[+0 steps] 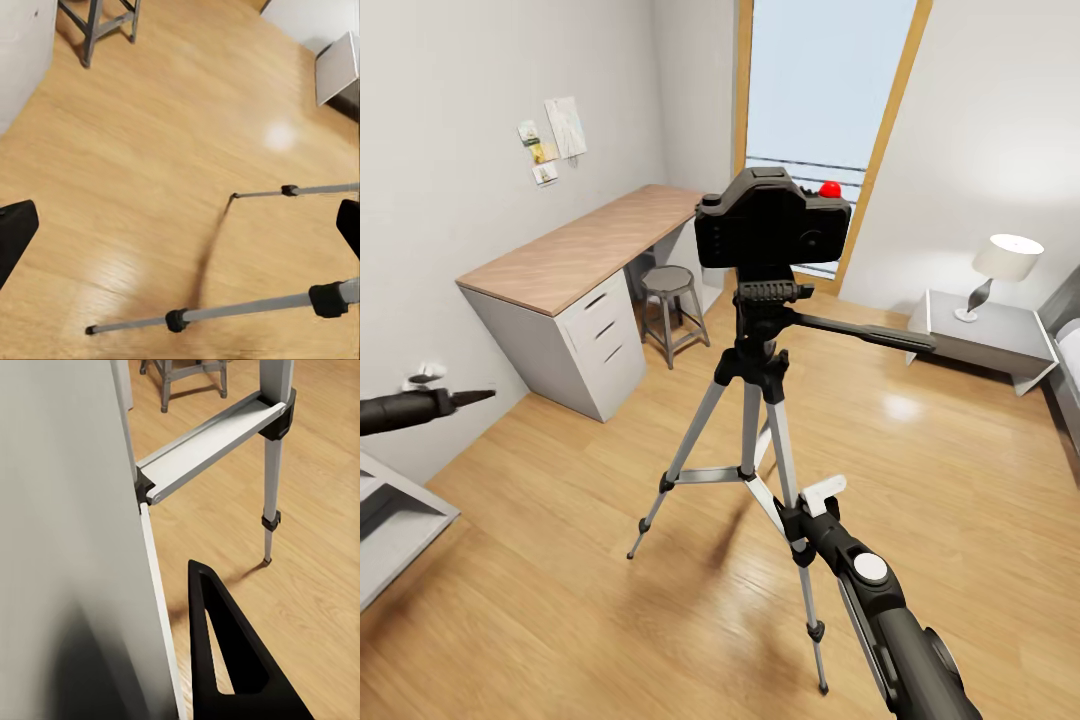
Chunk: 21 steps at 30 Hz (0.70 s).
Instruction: Attach the digital camera to the camera tripod in the bedroom.
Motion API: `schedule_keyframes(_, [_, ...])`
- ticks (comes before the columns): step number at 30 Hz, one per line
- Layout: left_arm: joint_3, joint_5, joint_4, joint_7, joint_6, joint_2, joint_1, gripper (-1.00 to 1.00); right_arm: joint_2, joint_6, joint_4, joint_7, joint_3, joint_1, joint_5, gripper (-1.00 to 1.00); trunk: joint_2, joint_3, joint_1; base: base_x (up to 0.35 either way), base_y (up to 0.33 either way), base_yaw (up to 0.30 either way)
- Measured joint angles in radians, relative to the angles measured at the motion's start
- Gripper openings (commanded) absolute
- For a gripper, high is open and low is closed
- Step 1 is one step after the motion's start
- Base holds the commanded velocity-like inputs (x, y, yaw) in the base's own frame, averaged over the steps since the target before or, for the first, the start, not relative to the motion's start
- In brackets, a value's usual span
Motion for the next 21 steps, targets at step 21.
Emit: schedule_keyframes(21, [0.002,-0.142,0.050,0.479,-0.021,-0.200,0.637,1.00,0.000,0.000,0.000,0.000,0.000,0.000,0.000,-1.00,0.000,0.000,0.000,0.000,0.000,0.000])
